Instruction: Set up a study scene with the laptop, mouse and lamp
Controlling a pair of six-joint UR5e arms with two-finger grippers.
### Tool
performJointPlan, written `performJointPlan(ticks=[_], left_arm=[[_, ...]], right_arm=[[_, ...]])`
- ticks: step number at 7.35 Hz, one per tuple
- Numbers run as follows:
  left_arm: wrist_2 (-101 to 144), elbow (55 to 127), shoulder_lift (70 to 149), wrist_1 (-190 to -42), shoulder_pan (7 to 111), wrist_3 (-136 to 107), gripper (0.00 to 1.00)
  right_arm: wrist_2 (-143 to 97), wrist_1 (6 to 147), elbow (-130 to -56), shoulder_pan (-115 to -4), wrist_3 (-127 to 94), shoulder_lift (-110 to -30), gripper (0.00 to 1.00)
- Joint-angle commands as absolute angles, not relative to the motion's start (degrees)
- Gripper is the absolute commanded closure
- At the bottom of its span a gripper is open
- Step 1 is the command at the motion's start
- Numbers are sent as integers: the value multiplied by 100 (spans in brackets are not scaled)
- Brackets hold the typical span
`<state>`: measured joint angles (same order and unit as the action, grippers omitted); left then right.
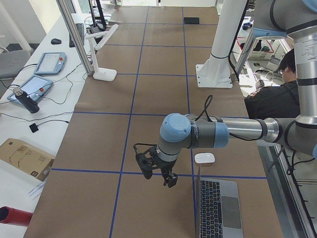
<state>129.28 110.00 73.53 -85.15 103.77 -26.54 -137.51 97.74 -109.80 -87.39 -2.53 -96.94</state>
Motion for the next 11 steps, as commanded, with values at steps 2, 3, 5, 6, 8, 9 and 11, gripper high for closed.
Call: performJointPlan(ticks=[2,3,5,6,8,9,11], left_arm=[[12717,11302,6698,-8174,10538,-4668,0],[12726,11320,6636,-8183,10538,-5424,0],[13190,11276,6495,-8209,10547,-6167,0],[13227,11250,6330,-8235,10547,-6300,0],[13228,11084,6311,-8244,10547,-6302,0],[13228,10918,6311,-8253,10547,-6284,0],[13236,10636,6311,-8393,10547,-6275,0]], right_arm=[[-14141,9782,-10960,-8736,-325,-9817,0],[-14176,9782,-10908,-8736,-334,-9817,1],[-14186,9782,-10925,-8745,-351,-9809,0],[-14186,9800,-10864,-8736,-352,-9817,1],[-14326,9835,-10881,-8745,-352,-9817,1],[-14326,9835,-10890,-8745,-352,-9817,1],[-14335,9835,-10942,-8745,-404,-9826,1]])
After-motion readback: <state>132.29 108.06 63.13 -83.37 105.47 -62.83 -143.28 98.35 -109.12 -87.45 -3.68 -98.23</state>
